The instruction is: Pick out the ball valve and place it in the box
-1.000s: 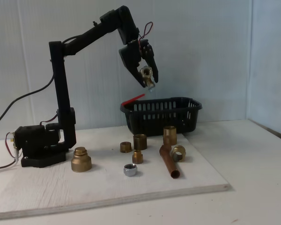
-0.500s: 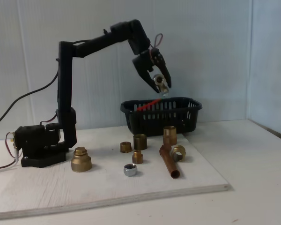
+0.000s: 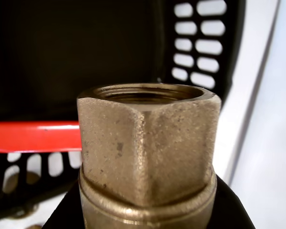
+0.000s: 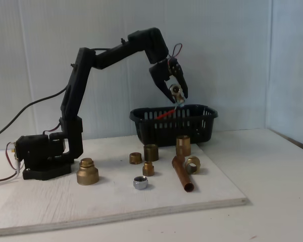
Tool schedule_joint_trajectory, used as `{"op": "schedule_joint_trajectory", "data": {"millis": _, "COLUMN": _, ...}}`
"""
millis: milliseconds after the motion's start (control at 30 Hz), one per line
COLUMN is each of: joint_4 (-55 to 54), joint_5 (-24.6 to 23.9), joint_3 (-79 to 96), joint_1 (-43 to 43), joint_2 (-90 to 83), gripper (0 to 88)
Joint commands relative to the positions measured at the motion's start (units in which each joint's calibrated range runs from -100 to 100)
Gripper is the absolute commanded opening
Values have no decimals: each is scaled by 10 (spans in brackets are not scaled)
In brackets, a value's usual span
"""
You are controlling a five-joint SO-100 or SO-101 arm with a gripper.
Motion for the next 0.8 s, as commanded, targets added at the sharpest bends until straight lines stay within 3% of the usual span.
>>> {"op": "schedule_joint_trajectory", "data": {"millis": 0, "joint_4": 5, "joint_5": -14, "joint_3": -55, "joint_1": -9, "joint_2": 0, "gripper": 8}}
{"op": "schedule_joint_trajectory", "data": {"millis": 767, "joint_4": -23, "joint_5": -26, "joint_3": -55, "joint_1": -14, "joint_2": 116, "gripper": 13}}
